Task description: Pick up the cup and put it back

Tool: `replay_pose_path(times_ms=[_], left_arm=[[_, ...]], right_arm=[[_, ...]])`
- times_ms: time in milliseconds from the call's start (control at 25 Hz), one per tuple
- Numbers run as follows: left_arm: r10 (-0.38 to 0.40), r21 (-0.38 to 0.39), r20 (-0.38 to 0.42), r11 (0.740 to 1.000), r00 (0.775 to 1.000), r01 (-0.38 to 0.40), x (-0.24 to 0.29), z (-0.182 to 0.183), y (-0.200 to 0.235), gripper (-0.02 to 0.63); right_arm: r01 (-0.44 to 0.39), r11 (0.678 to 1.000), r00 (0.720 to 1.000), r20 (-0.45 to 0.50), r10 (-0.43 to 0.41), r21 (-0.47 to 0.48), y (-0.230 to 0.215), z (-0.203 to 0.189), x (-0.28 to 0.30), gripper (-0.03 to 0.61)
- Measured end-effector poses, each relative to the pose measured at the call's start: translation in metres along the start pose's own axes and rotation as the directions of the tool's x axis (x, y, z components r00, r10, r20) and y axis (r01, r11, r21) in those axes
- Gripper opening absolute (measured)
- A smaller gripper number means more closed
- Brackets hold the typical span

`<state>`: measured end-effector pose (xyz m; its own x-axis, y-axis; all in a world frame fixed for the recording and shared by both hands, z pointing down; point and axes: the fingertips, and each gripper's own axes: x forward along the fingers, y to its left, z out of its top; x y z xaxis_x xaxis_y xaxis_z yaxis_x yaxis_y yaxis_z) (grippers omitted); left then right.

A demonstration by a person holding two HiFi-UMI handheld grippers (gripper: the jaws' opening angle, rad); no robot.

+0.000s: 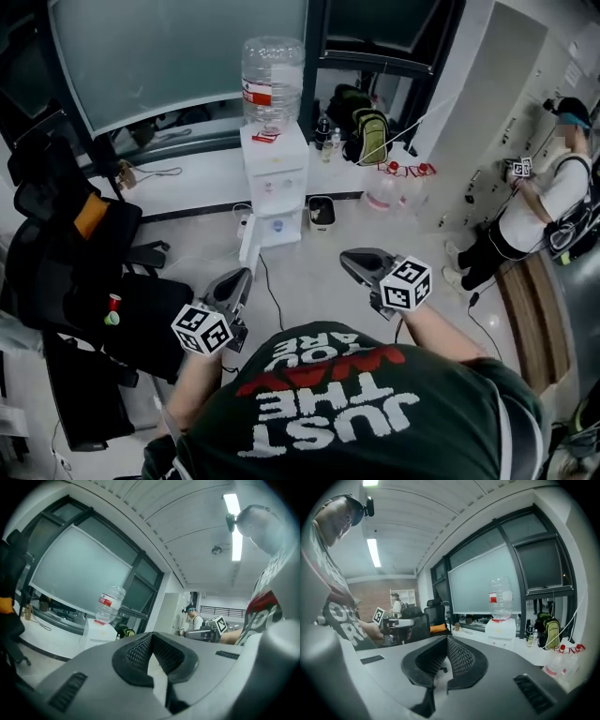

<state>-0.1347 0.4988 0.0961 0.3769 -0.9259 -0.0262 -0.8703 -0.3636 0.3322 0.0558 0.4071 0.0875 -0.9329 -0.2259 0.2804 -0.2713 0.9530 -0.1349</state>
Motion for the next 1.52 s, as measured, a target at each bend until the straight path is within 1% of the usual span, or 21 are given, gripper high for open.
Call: replay_pose_path(times_ms=[160, 320, 480, 600, 720, 840, 960, 1120, 1240, 1320, 1400, 1520], left_arm=[[-0.024, 0.009, -0.023, 1.0, 0.999, 0.024, 0.001, 0.016, 0.064, -0.003], [-0.049, -0.03, -0.03, 0.998, 0.998, 0.048, 0.01, 0.019, 0.106, -0.003], [-0.07, -0.059, -0.054, 0.996, 0.996, 0.066, 0.029, 0.017, 0.134, -0.003], [-0.076, -0.059, -0.072, 0.996, 0.995, 0.071, 0.045, 0.013, 0.15, -0.003], [-0.067, -0.052, -0.078, 0.997, 0.995, 0.064, 0.071, 0.009, 0.155, -0.003], [-0.033, -0.033, -0.087, 0.999, 0.996, 0.03, 0.1, 0.004, 0.156, -0.003], [0.022, -0.014, -0.093, 1.0, 0.995, -0.023, 0.142, -0.003, 0.16, -0.003], [0.107, -0.033, -0.073, 0.993, 0.992, -0.11, 0.218, -0.012, 0.165, -0.003], [0.163, -0.033, -0.073, 0.986, 0.984, -0.166, 0.284, -0.019, 0.161, -0.003], [0.195, -0.029, -0.096, 0.98, 0.976, -0.199, 0.327, -0.025, 0.16, -0.003], [0.215, -0.004, -0.132, 0.976, 0.968, -0.218, 0.362, -0.031, 0.159, -0.003], [0.247, 0.043, -0.183, 0.969, 0.952, -0.243, 0.392, -0.038, 0.163, -0.003]], right_arm=[[0.039, 0.999, 0.999, 0.011, -0.039, 0.014, -0.009, 0.02, 0.052, 0.034], [0.072, 0.997, 0.997, -0.016, -0.072, 0.038, -0.02, 0.018, 0.086, 0.034], [0.102, 0.993, 0.994, -0.032, -0.1, 0.066, -0.042, 0.017, 0.109, 0.034], [0.113, 0.99, 0.993, -0.031, -0.111, 0.082, -0.062, 0.013, 0.122, 0.034], [0.103, 0.991, 0.994, -0.029, -0.101, 0.086, -0.09, 0.009, 0.125, 0.034], [0.066, 0.993, 0.998, -0.016, -0.065, 0.094, -0.128, 0.006, 0.129, 0.034], [0.011, 0.996, 1.0, 0.0, -0.011, 0.091, -0.183, 0.007, 0.133, 0.034], [-0.078, 0.994, 0.997, 0.019, 0.077, 0.074, -0.266, 0.02, 0.14, 0.034], [-0.171, 0.984, 0.985, 0.017, 0.17, 0.043, -0.318, 0.033, 0.143, 0.034], [-0.223, 0.975, 0.975, 0.0, 0.223, 0.018, -0.35, 0.04, 0.146, 0.034], [-0.266, 0.964, 0.964, -0.011, 0.266, 0.0, -0.375, 0.045, 0.148, 0.034], [-0.313, 0.95, 0.95, -0.009, 0.313, -0.006, -0.402, 0.047, 0.158, 0.034]])
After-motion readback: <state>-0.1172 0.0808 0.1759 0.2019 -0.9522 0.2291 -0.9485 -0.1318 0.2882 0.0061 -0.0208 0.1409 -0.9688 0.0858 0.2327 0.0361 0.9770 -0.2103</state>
